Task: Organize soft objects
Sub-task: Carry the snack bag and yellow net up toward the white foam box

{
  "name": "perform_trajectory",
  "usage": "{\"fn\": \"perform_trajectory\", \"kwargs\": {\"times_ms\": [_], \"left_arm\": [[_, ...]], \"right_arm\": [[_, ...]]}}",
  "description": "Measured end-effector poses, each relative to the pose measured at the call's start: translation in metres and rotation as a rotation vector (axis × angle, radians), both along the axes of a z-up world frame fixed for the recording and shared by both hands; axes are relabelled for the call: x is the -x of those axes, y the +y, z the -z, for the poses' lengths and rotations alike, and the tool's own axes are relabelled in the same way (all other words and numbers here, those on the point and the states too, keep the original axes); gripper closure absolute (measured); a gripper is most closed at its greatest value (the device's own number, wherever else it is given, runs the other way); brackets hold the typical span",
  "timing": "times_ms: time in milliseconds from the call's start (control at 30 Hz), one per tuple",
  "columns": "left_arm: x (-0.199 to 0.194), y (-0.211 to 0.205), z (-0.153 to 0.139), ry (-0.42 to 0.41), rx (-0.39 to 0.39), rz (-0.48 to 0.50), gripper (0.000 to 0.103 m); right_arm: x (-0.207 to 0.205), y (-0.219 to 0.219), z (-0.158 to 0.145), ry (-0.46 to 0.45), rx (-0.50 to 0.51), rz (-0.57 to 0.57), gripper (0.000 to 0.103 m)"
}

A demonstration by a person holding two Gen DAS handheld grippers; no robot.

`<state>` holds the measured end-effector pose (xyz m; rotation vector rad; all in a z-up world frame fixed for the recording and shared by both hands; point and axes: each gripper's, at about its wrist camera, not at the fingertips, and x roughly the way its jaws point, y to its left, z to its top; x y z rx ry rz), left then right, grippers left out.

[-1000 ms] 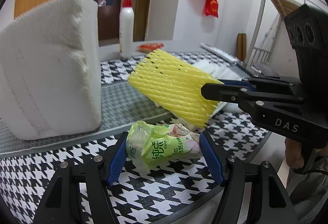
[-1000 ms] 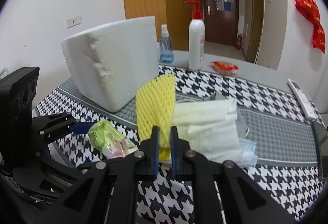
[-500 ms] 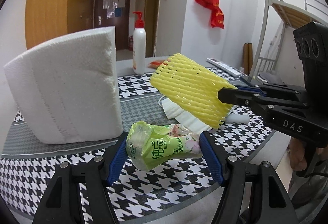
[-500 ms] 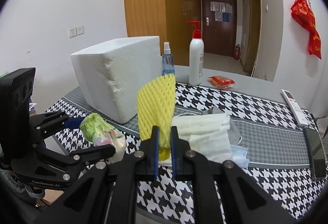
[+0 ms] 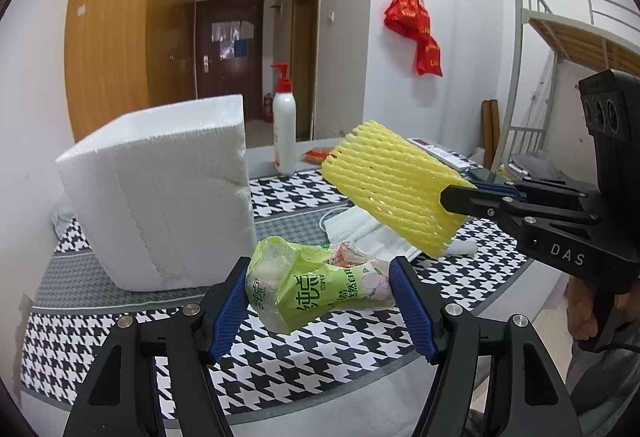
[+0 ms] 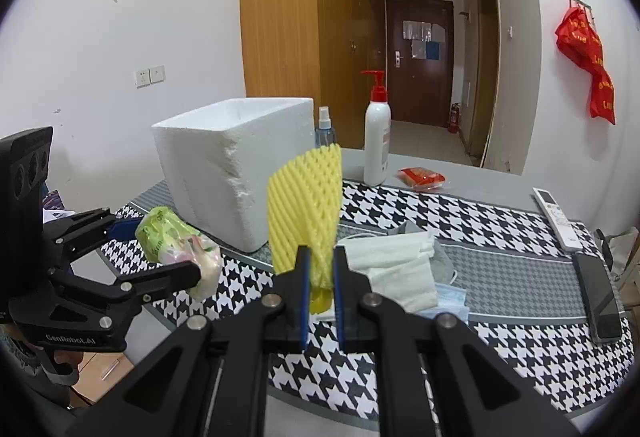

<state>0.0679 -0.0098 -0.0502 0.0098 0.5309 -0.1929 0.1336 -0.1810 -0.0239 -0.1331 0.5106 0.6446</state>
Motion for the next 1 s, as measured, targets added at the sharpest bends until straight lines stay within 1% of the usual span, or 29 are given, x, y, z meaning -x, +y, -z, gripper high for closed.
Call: {"fn": "perform_trajectory", "kwargs": {"times_ms": [267,567,1000], "left_arm": [[0.013,-0.002,-0.014,-0.05,-0.011,-0.002,0.033],[0.016,-0.002,-0.026,-0.097,-0.032,-0.008,0.033],[0.007,0.005,-0.051,-0.135,-0.035,-0.057,0.033]], "right_arm": [[0.013,-0.006,-0.011,-0.032,-0.017,0.017,0.09],[0.018,-0.005,-0.02,-0.066,-0.035,0.013,0.09],[0.008,-0.002,-0.043,-0.096,-0.061,0.003,0.09]]}}
